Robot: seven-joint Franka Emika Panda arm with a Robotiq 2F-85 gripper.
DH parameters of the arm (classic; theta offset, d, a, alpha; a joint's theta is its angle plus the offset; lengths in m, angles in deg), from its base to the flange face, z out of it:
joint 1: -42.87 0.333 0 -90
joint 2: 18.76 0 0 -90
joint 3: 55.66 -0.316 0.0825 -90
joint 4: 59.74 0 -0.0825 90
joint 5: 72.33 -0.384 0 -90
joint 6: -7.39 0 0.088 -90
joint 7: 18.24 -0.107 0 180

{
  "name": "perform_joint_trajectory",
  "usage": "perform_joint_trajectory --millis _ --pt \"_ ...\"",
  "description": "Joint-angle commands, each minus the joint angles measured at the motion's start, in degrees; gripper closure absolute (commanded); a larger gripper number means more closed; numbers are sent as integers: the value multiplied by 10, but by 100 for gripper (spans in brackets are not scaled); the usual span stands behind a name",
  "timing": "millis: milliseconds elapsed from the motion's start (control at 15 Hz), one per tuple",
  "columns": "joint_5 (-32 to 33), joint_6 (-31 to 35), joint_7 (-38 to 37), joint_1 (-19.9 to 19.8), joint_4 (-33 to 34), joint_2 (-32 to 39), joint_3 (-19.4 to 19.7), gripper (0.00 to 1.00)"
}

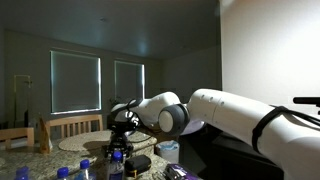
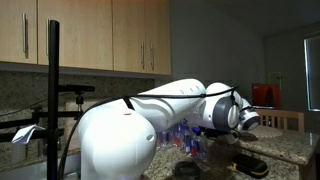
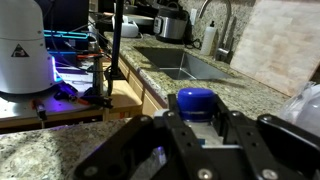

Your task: Move the cable and the empty bottle to the front.

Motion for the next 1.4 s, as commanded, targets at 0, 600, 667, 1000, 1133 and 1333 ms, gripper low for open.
perform_joint_trajectory --millis 0,600,667,1000,1133,1333 --pt "-15 -12 -16 -5 14 12 -6 64" --pt "-15 -13 -17 -4 13 19 -8 50" --pt "-15 -13 -17 -4 13 19 -8 51" --pt "-15 -14 -17 -3 14 18 -8 62" --pt "-15 -14 -16 -3 15 17 -9 55" --pt "-14 -15 -17 -1 19 15 -11 42"
